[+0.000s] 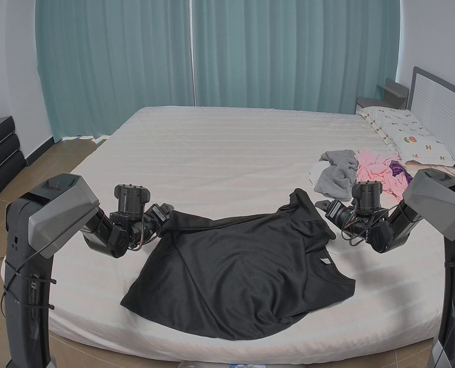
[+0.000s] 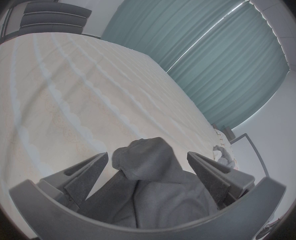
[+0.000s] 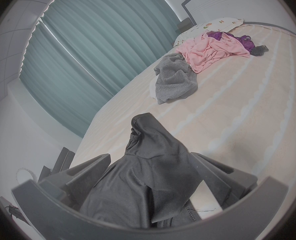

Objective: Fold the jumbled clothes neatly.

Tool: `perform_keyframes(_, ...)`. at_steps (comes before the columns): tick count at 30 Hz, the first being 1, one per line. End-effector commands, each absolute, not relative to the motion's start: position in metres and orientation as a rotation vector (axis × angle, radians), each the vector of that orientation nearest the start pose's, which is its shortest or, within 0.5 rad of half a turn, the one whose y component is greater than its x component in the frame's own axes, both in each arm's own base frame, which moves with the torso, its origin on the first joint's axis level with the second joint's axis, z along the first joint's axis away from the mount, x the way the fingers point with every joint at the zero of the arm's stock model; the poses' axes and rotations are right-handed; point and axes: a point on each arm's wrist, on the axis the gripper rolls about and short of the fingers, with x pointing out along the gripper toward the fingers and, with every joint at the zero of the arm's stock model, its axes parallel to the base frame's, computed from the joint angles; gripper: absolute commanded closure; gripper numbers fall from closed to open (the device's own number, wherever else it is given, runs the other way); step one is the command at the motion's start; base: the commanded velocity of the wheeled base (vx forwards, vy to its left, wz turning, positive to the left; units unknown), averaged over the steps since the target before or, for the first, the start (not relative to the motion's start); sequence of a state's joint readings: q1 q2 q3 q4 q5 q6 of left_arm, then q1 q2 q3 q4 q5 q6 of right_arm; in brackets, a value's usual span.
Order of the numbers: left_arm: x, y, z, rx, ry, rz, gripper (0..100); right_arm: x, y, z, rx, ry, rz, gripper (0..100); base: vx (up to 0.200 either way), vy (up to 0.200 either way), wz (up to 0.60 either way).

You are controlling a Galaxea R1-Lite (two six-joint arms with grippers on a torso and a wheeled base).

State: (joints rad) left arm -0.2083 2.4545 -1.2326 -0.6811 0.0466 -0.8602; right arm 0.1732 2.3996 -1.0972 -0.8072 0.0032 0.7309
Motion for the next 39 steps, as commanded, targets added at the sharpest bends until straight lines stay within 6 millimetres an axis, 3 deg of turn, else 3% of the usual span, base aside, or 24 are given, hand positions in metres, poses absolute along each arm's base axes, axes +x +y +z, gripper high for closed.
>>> perform_keyframes(1,0.448,-0.096,-0.025,-0.752,0.595,0.100,0,0.425,0.075,0.000,0.670,0.541,-0.018,0,0.000,0.000,0.00)
perform_keyframes(2,0.449,-0.097,-0.025,-0.752,0.590,0.103,100,0.425,0.075,0.000,0.668,0.542,-0.018,0,0.000,0.000,0.00)
perform_keyframes(11,0.461,-0.097,-0.032,-0.752,0.562,0.110,100,0.436,0.076,-0.014,0.665,0.552,-0.022,0,0.000,0.000,0.00)
perform_keyframes(14,0.467,-0.095,-0.025,-0.758,0.529,0.114,100,0.440,0.077,-0.021,0.663,0.555,-0.024,0,0.000,0.000,0.00)
perform_keyframes(18,0.477,-0.084,-0.001,-0.764,0.450,0.165,100,0.456,0.075,-0.034,0.650,0.568,-0.038,0,0.000,0.000,0.00)
perform_keyframes(25,0.481,-0.054,0.025,-0.783,0.382,0.215,100,0.487,0.076,-0.051,0.652,0.582,-0.051,0,0.000,0.000,0.00)
perform_keyframes(30,0.481,-0.044,0.026,-0.783,0.391,0.241,100,0.500,0.083,-0.053,0.650,0.596,-0.035,0,0.000,0.000,0.00)
perform_keyframes(39,0.480,-0.047,0.024,-0.780,0.402,0.239,100,0.504,0.098,-0.058,0.645,0.637,-0.021,0,0.000,0.000,0.00)
